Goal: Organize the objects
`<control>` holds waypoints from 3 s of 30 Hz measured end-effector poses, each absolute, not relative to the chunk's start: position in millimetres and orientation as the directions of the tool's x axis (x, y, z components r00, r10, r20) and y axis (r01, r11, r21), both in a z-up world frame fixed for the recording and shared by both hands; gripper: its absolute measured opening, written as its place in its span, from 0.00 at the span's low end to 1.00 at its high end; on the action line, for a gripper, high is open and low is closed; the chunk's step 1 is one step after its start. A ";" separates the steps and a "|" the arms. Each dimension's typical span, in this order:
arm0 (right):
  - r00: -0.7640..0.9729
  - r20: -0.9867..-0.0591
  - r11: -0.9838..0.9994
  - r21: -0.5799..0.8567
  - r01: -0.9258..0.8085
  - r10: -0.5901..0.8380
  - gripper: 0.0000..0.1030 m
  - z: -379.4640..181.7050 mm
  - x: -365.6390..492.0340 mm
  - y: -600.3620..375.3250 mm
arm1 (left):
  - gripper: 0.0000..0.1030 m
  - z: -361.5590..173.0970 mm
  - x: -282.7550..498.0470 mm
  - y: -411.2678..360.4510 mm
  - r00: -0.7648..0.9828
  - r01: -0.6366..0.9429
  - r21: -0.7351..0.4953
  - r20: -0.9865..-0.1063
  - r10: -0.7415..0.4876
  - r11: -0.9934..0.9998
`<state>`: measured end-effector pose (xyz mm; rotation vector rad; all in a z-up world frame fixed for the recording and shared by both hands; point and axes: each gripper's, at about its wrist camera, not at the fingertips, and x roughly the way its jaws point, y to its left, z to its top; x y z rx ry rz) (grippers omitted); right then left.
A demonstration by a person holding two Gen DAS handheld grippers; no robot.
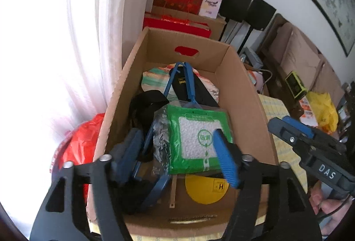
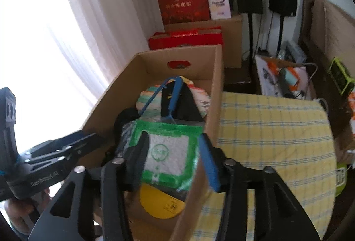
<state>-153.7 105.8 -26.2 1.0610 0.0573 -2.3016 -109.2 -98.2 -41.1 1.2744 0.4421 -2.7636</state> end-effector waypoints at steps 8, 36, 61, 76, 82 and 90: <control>-0.536 -0.709 -0.837 0.142 0.529 -0.459 0.74 -28.2 -125.4 123.1 | 0.74 -42.0 -91.8 -81.5 -0.648 0.171 -0.145 -0.762 0.000 -0.974; -0.634 -0.679 -0.890 0.064 0.452 -0.370 1.00 -35.3 -46.4 174.2 | 1.00 -51.3 -9.1 -59.0 -0.658 0.193 -0.164 -0.753 -0.004 -0.967; -0.709 -0.645 -0.930 0.008 0.367 -0.285 1.00 -26.0 -5.5 223.6 | 1.00 -35.5 16.3 -12.4 -0.667 0.128 -0.135 -0.745 0.015 -0.983; -0.711 -0.655 -0.945 0.015 0.327 -0.256 1.00 -28.2 -5.9 246.5 | 1.00 -30.7 14.8 16.1 -0.661 0.095 -0.144 -0.749 0.046 -0.985; -0.710 -0.657 -0.947 0.016 0.320 -0.252 1.00 -27.8 -6.7 251.5 | 1.00 -30.6 15.0 20.3 -0.666 0.094 -0.126 -0.745 0.032 -0.988; -0.714 -0.659 -0.953 0.013 0.303 -0.236 1.00 -26.5 -8.3 261.2 | 1.00 -34.7 11.9 22.1 -0.663 0.101 -0.113 -0.748 0.018 -0.988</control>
